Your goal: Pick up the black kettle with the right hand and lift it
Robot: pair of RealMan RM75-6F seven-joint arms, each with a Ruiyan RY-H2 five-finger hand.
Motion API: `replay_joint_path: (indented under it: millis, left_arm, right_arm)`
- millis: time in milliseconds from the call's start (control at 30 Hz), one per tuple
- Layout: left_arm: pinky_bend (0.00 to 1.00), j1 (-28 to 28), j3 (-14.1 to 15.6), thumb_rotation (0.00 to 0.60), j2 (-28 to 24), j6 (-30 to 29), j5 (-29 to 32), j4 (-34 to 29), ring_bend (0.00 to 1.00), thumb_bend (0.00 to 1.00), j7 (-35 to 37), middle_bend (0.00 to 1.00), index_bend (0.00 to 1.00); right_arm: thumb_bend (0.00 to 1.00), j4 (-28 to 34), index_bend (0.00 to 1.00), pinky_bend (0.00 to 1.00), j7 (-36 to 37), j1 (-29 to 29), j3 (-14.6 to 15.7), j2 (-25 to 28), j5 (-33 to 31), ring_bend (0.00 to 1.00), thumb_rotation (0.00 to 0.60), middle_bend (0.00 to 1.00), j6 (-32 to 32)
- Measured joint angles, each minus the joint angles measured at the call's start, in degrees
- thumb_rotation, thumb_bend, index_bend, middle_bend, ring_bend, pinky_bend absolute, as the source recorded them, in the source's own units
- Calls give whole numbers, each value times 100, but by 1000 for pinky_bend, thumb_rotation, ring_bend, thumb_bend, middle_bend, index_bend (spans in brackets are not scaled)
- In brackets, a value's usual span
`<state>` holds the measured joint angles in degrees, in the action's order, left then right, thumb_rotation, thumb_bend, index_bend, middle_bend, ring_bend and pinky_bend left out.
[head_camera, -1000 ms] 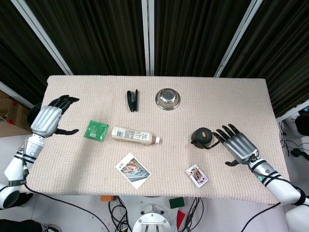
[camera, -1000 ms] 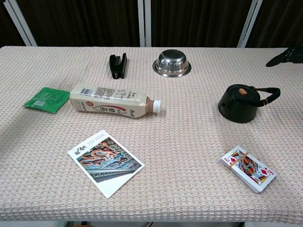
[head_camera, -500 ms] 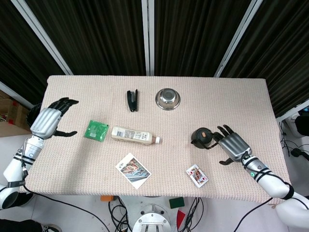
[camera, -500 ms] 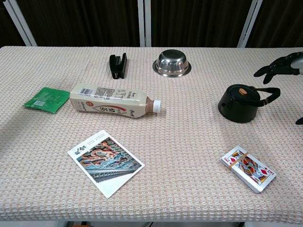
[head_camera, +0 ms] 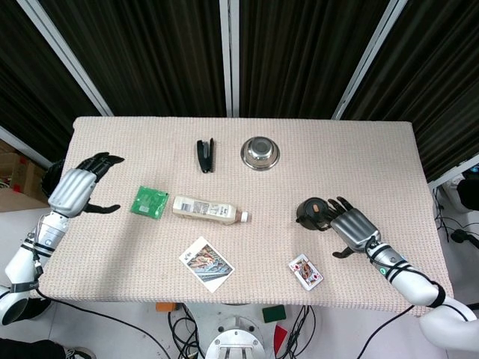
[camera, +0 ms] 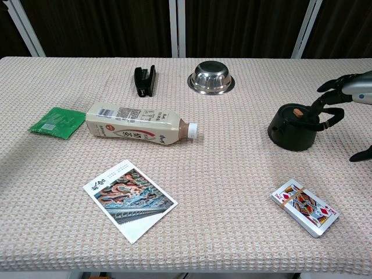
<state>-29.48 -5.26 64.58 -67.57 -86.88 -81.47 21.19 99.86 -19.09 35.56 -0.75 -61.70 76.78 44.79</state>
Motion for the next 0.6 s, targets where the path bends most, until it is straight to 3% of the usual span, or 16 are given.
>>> replay_joint_path:
  millis: [600]
  left_arm:
    - [183, 23, 47, 591, -1, -16, -51, 74, 75, 28, 92, 147, 150]
  right_arm:
    - [116, -36, 311, 0, -204, 81, 91, -213, -240, 133, 480, 241, 7]
